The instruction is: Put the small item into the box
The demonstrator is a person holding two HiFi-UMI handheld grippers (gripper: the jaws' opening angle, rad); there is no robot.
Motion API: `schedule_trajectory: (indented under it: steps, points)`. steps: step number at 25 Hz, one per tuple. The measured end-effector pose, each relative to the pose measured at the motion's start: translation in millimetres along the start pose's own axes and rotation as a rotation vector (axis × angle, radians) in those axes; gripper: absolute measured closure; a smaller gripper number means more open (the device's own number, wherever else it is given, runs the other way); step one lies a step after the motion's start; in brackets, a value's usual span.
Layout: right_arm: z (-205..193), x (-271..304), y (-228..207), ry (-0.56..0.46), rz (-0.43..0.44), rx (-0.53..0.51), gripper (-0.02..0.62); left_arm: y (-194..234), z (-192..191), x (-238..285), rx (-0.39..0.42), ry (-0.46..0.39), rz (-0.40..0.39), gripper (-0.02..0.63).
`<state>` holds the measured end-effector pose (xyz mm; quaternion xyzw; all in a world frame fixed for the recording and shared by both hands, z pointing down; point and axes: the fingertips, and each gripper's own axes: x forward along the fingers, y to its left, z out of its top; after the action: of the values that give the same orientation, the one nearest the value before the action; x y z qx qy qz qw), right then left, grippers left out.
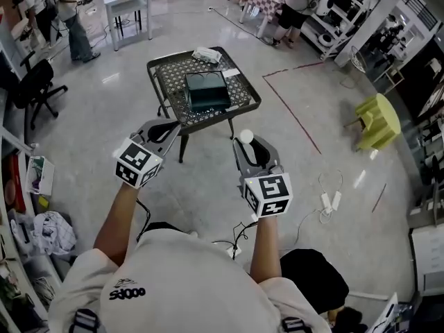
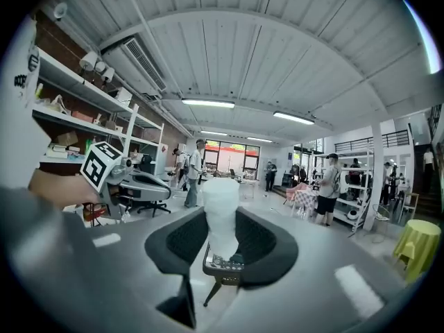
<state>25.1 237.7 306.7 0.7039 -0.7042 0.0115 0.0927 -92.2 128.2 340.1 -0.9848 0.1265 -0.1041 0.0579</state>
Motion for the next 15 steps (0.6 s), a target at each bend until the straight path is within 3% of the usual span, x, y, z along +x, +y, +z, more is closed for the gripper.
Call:
schedule_trajectory:
  steps: [8, 15]
  points:
    - [-21, -2, -11, 0.020, 0.013, 0.024, 0.462, -11, -9, 12, -0.005, 0.017, 0.002, 0.601]
    - [-28, 24, -35, 0.035, -0.012, 0.033, 0.462, 9, -19, 43, -0.002, 0.022, -0.004, 0.601]
